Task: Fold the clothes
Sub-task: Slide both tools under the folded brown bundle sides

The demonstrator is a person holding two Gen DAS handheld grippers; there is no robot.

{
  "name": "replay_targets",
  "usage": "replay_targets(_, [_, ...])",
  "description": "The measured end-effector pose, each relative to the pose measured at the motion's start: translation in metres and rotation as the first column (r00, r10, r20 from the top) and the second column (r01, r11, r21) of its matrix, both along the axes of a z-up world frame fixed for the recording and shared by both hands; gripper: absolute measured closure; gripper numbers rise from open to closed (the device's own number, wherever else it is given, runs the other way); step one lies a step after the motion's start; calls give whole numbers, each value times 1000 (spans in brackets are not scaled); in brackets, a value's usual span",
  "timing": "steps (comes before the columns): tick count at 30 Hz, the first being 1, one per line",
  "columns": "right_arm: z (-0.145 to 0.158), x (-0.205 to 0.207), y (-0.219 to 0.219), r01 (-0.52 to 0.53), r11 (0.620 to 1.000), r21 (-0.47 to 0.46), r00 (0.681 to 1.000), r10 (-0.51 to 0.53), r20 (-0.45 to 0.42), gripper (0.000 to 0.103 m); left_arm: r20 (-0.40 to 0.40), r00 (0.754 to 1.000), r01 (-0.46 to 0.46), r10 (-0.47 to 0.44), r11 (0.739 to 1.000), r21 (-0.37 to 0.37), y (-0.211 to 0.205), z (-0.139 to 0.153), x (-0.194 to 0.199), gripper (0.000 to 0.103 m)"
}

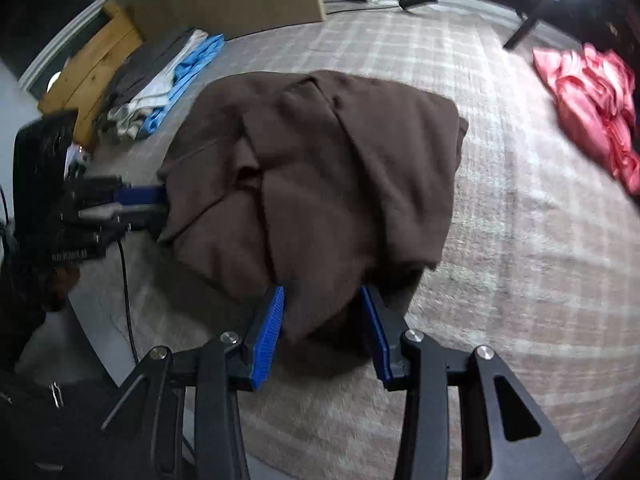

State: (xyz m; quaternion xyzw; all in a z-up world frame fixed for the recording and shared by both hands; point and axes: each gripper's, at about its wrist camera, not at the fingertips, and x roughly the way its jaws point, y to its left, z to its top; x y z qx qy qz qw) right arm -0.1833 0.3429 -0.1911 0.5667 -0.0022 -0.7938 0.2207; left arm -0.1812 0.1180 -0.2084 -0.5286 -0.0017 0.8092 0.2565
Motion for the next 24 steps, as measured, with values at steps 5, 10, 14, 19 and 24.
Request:
replay_targets(5, [40, -20, 42, 171, 984, -41, 983, -173, -65, 43, -5, 988, -152, 152, 988, 27, -37, 36, -7, 52])
replay_targets(10, [26, -56, 56, 239, 971, -15, 971, -239, -25, 41, 66, 977, -204, 205, 979, -24, -33, 25, -37, 49])
replay_targets(14, [6, -74, 49, 223, 975, -6, 974, -222, 47, 41, 174, 960, -227, 221, 974, 13, -24, 4, -60, 49])
replay_targets(19, [-4, -84, 52, 233, 972, -38, 969, -229, 90, 41, 227, 948, -232, 221, 972, 21, -13, -15, -73, 49])
replay_targets(24, [-13, -91, 56, 236, 969, -66, 965, -226, 130, 34, 254, 947, -207, 195, 978, 20, 2, -33, -74, 49])
